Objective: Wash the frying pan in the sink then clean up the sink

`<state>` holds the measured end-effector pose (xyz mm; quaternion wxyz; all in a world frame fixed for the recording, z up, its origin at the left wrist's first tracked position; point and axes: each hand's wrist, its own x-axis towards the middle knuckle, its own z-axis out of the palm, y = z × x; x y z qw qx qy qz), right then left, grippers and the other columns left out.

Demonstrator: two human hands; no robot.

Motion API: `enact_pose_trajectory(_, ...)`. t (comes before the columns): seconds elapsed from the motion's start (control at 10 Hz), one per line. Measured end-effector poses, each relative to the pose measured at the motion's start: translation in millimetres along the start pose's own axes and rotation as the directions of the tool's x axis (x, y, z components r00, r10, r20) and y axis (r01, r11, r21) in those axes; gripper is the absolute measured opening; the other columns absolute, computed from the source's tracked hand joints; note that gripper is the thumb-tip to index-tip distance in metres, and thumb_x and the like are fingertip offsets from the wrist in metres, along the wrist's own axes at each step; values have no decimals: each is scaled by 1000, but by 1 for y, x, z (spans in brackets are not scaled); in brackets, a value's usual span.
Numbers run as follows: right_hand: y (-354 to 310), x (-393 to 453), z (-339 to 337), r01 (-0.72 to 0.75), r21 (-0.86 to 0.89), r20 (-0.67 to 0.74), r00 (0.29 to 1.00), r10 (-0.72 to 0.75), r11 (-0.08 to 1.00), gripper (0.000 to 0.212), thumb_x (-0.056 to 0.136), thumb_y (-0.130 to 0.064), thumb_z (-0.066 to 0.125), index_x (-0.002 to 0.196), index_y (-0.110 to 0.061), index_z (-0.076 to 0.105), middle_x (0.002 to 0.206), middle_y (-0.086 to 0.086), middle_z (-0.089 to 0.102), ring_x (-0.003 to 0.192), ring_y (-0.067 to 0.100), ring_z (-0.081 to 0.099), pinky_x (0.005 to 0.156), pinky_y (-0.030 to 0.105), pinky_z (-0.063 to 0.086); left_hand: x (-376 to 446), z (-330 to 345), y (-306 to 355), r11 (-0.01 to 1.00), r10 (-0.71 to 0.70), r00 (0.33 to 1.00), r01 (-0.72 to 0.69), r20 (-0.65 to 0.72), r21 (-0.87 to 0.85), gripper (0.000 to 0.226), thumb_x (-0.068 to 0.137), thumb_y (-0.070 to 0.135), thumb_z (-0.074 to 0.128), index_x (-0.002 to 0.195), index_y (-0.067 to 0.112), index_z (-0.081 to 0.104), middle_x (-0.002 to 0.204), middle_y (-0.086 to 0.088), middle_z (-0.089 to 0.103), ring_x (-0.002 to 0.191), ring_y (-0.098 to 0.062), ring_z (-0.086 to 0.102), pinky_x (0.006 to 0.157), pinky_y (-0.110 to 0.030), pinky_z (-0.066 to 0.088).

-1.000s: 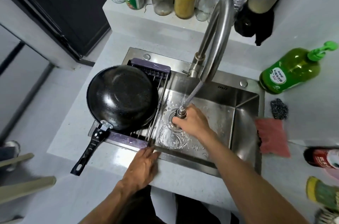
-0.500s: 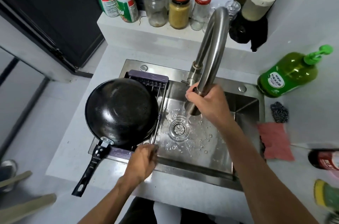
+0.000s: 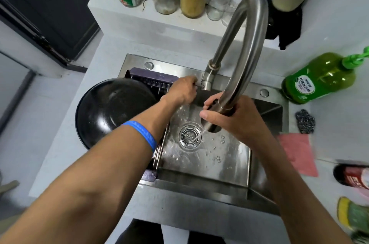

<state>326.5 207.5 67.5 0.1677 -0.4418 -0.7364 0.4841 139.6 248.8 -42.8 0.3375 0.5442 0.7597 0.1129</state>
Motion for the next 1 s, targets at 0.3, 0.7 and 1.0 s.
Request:
enact_pose_trajectory(0.3,-4,4,4,19,-57,-11,1000,-20,998,12,79,-26,81,75,-28,70,73,-8,73,68,1,68,75,31,57,12,-6,-2,975,112,993,-118,43,187,8,90,16,53,84,14,58,96,-15,68,88,-34,62,65,-31,37)
enact_pose_trajectory(0.7,-1,4,7,11,-64,-28,1000,-13,998,15,80,-27,80,74,-32,67,81,-17,70,73,0,65,73,20,52,16,-16,18,948,167,982,-136,-84,289,29,94,47,55,107,24,68,97,-4,70,95,-26,64,70,-32,42)
enact_pose_trajectory(1.0,-7,-21,4,-85,-115,-36,996,81,990,44,79,-40,80,115,-26,59,97,-1,70,83,19,69,78,41,60,-109,-62,-37,958,63,985,-105,-163,-267,27,89,27,68,115,19,67,101,1,70,93,-17,65,93,-36,51)
